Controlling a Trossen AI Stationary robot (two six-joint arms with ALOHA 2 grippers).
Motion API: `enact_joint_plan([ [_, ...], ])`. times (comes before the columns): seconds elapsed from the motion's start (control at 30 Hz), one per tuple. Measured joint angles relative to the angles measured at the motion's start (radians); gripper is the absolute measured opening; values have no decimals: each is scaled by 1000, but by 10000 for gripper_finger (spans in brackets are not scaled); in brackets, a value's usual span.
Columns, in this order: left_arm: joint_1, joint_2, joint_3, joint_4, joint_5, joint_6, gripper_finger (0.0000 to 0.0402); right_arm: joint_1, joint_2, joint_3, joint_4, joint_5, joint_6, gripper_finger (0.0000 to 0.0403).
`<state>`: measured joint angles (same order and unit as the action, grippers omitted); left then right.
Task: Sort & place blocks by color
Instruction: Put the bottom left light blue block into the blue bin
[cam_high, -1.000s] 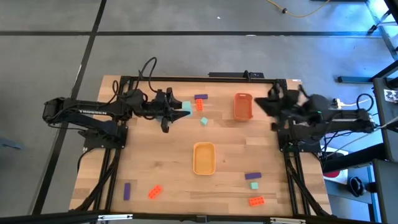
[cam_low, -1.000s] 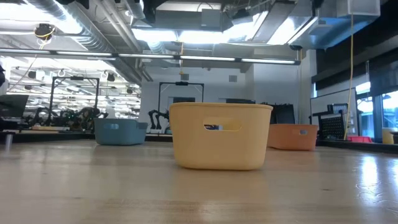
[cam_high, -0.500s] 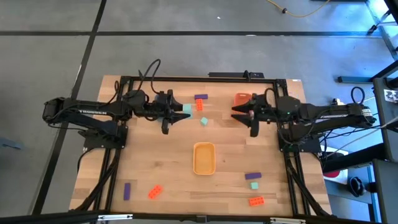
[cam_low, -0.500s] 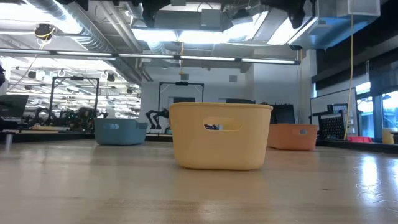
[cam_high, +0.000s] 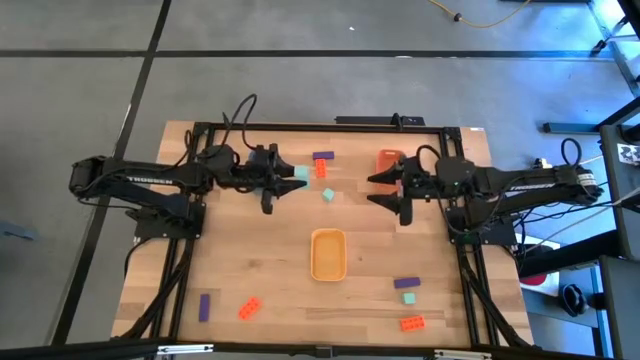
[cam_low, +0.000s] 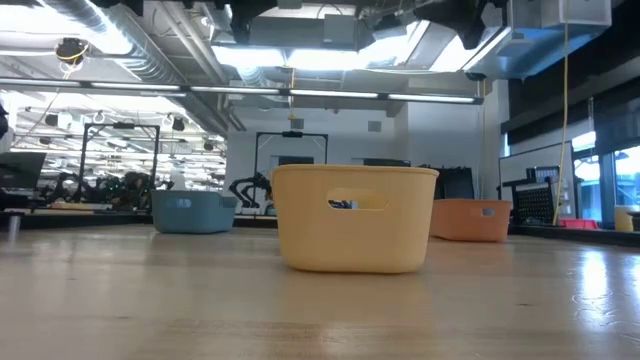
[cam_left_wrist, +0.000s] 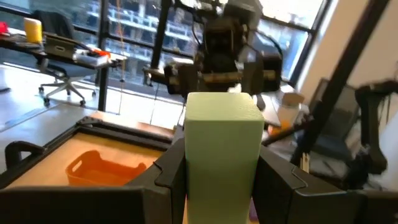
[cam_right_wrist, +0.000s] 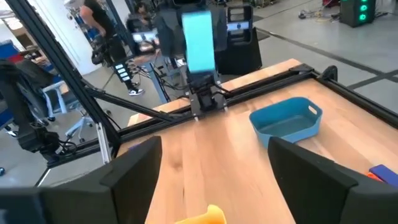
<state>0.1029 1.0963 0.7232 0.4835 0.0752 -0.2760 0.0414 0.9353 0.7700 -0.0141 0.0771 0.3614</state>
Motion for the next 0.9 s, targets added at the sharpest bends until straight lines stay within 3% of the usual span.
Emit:
enact_joint_plan([
  [0.13,-35,102,36,75,-4,-9,122,0,69,0,35,-21,-1,295],
  [0.43,-76,415,332,19,48,21,122,0,218,-1,182,-39,-2,295],
  [0.6,-73,478,405,7,39,23,122,1,222,-3,182,-41,-1,294],
  [0.9,-65,474,404,-83,-14,74,122,0,214,0,209,-73,-4,294],
])
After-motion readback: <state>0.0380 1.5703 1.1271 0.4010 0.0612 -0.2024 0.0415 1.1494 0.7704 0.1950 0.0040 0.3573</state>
